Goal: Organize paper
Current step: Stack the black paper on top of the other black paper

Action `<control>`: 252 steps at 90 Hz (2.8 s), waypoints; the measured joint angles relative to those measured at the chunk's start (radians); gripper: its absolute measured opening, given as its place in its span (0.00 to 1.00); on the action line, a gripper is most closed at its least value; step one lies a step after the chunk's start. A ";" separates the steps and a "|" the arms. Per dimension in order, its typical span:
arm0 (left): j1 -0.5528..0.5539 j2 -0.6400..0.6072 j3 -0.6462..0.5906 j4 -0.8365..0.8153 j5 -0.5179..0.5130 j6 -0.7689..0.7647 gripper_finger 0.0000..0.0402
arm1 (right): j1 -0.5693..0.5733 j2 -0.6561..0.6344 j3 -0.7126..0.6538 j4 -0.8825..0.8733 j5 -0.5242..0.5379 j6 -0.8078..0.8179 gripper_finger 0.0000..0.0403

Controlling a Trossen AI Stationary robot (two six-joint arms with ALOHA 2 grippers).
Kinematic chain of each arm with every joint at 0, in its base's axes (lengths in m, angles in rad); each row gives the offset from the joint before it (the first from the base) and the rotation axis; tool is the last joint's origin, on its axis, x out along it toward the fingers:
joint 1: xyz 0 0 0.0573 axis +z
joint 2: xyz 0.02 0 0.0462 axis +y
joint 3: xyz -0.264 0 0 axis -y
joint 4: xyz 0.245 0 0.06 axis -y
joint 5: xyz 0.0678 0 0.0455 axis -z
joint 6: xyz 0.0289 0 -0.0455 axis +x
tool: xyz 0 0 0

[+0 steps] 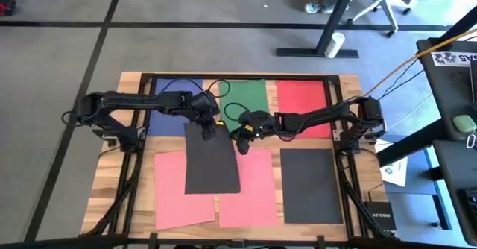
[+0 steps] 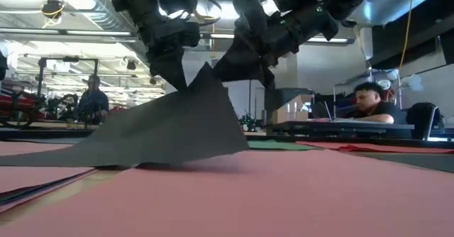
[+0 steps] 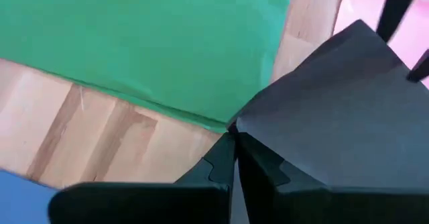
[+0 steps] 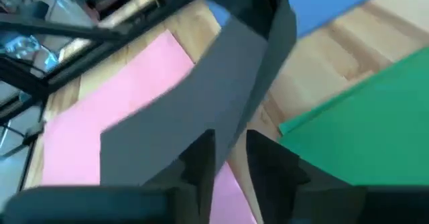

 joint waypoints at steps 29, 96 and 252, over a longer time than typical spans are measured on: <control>-0.007 0.000 0.000 0.008 0.000 0.000 0.01 | -0.019 0.017 0.000 -0.002 0.042 -0.009 0.02; -0.045 -0.040 -0.001 0.017 0.001 0.088 0.01 | -0.026 0.003 0.001 -0.084 0.016 -0.103 0.00; -0.056 -0.041 -0.001 0.018 0.000 0.076 0.00 | -0.073 0.027 0.000 0.052 -0.054 -0.099 0.01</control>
